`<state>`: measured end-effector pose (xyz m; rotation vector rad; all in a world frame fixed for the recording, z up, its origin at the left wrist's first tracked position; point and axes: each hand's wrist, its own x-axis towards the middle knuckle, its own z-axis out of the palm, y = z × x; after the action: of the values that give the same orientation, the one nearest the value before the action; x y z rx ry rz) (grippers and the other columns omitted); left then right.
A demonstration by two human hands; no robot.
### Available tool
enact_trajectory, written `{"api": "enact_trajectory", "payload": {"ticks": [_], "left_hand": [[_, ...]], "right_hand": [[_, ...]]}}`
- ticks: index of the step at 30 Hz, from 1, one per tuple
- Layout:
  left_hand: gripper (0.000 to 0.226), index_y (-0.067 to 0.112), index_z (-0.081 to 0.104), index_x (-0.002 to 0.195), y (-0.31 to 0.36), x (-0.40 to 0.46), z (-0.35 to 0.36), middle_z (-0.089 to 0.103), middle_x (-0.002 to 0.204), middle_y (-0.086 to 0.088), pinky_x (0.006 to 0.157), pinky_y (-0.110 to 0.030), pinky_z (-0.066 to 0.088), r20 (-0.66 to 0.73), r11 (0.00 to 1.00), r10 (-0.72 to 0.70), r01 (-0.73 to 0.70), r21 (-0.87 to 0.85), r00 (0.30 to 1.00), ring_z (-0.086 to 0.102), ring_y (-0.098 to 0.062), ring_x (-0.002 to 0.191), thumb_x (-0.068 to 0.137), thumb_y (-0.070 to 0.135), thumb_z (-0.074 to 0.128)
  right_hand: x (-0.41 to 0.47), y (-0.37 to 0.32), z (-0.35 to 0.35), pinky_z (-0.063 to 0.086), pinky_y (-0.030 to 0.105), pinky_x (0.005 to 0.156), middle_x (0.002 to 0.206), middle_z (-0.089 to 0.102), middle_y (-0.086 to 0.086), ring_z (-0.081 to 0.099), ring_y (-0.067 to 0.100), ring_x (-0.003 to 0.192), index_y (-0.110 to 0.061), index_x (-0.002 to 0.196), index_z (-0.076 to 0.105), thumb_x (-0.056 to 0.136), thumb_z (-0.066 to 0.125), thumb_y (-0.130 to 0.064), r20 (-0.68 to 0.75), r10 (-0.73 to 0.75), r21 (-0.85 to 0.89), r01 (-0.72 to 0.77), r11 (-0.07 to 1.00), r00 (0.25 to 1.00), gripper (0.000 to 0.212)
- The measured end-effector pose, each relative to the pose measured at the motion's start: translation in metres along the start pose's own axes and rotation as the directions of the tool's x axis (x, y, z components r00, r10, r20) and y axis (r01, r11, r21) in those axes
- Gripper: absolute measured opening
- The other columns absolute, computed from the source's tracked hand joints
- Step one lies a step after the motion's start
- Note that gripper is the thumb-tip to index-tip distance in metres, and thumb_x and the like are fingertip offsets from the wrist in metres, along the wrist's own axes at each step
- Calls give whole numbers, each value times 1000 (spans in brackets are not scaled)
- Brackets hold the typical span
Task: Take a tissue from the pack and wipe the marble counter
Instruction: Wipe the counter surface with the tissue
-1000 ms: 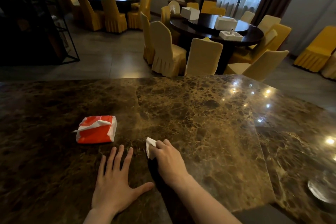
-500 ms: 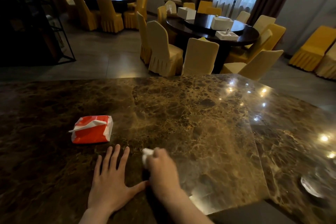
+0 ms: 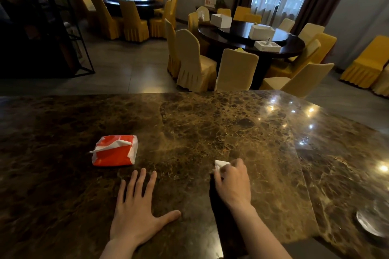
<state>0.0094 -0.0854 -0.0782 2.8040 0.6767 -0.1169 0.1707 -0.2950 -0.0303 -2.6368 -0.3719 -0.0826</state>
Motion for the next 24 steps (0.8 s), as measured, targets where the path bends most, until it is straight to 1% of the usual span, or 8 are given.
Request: {"api": "enact_trajectory", "payload": {"ticks": [4, 8, 12, 14, 16, 21, 22, 24], "left_hand": [[135, 39, -28, 156, 0, 1, 2, -28, 171, 7, 129, -49, -18, -8, 1000, -4, 4, 0, 1000, -35, -16, 154, 52, 117, 9], [134, 40, -27, 156, -1, 1, 3, -27, 172, 6, 130, -50, -16, -14, 1000, 0, 0, -1, 1000, -33, -16, 154, 52, 117, 10], [133, 40, -29, 155, -1, 0, 2, -29, 171, 8, 129, -49, -19, -15, 1000, 3, -3, -5, 1000, -36, -14, 153, 53, 117, 10], [134, 40, -29, 156, -1, 0, 2, -30, 171, 8, 129, -49, -19, -12, 1000, 1, -1, 2, 1000, -38, -14, 152, 53, 116, 9], [134, 40, -29, 156, -1, 1, 3, -30, 171, 8, 129, -49, -18, -8, 1000, -1, 1, 2, 1000, -37, -15, 153, 53, 116, 9], [137, 37, -25, 159, 0, 1, 2, -27, 173, 5, 130, -50, -15, 2, 1000, 4, -4, 19, 1000, -33, -17, 155, 51, 116, 6], [138, 37, -24, 159, -1, 1, 2, -26, 173, 4, 131, -50, -14, -2, 1000, 5, -5, 21, 1000, -32, -18, 155, 51, 116, 5], [139, 36, -23, 160, -1, 1, 0, -25, 173, 5, 131, -51, -14, -3, 1000, 5, -5, 1, 1000, -30, -17, 156, 50, 117, 7]], "right_hand": [[-20, -43, 22, 48, 28, 84, 103, 65, -3, 53, 16, 99, -15, 102, 76, 94, 64, -7, 81, -259, 73, 254, 965, 962, 17], [-29, -40, 22, 46, 24, 73, 95, 67, -6, 53, 13, 91, -21, 99, 76, 91, 67, -14, 199, -539, 87, 533, 842, 819, 14], [2, 7, 2, 40, 26, 72, 91, 67, -2, 57, 19, 91, -18, 93, 79, 90, 71, -15, 28, -244, -36, 245, 969, 969, 8], [9, 12, -1, 43, 31, 73, 89, 66, 1, 57, 23, 91, -15, 92, 80, 89, 69, -8, -8, -121, -91, 120, 989, 993, 14], [1, -3, 5, 43, 30, 74, 91, 65, 2, 55, 23, 92, -13, 91, 80, 87, 66, -2, 1, -118, -110, 117, 987, 993, 18], [-44, -46, 28, 41, 20, 71, 93, 64, -7, 52, 13, 91, -20, 96, 80, 84, 68, -3, 161, -422, 59, 418, 906, 892, 24], [-45, -47, 26, 44, 20, 72, 93, 67, -8, 55, 11, 91, -22, 96, 80, 84, 68, -2, 162, -408, 115, 394, 912, 898, 26], [-43, -42, 12, 52, 20, 77, 92, 73, -9, 64, 8, 89, -23, 93, 79, 88, 68, 0, 166, -219, 350, 151, 925, 961, 26]]}}
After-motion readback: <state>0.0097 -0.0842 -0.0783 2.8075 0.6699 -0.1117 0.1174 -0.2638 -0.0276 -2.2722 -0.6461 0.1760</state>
